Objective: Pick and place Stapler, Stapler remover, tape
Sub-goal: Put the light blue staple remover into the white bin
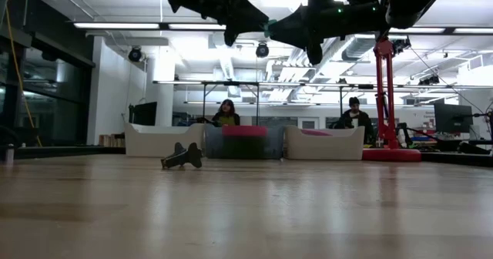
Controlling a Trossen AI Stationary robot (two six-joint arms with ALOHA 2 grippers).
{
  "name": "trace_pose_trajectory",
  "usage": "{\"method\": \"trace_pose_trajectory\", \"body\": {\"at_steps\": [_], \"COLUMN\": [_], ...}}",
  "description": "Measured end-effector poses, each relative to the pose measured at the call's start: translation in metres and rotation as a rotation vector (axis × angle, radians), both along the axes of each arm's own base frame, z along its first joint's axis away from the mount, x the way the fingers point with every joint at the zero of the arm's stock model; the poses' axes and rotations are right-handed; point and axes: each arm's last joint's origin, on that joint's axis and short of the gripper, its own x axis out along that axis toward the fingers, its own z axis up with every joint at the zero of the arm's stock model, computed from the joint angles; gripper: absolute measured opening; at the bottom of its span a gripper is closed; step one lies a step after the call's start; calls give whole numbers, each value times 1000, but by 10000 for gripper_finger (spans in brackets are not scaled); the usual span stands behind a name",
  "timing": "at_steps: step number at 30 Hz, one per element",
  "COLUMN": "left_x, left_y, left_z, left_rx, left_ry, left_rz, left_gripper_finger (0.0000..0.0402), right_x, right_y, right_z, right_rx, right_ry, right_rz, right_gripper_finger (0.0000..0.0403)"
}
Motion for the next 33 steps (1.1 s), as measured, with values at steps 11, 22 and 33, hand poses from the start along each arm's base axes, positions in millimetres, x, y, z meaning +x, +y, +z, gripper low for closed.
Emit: {"method": "trace_pose_trajectory", "body": {"at_steps": [11, 22, 33], "left_x": [-1, -24, -70], "left_y": [0, 25, 59], "left_z": [-2, -13, -33], "left_rx": [3, 44, -44], "left_ry": [26, 222, 531], "left_rz": [32, 301, 598], "left_gripper_finger": [89, 89, 89], "right_x": [0, -17, -29], "right_y": [0, -6, -10], "right_z": [-2, -5, -1], "right_rx": [10, 85, 113], "right_ry": [19, 163, 191], "right_rz": [18, -41, -89], "right_gripper_finger": [145, 184, 176]}}
